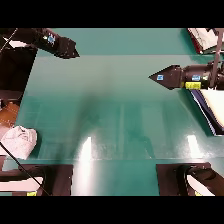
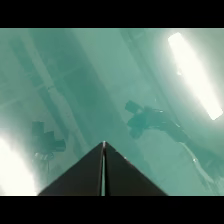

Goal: Fold the shirts.

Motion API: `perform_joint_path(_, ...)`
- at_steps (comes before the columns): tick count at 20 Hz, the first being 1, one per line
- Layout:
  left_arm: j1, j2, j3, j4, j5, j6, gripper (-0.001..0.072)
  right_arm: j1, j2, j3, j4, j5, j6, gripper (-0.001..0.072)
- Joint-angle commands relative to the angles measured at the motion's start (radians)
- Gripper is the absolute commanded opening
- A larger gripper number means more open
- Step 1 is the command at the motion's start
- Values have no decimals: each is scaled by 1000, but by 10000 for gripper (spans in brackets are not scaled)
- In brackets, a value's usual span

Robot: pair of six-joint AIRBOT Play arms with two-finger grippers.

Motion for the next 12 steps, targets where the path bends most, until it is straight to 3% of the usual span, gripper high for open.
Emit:
perform_joint_path(1,0,0,0,0,1,0,22,3,1,0,0,-3,0,19)
perform_joint_path(12,-1,0,0,0,1,-2,22,3,1,0,1,6,0,19)
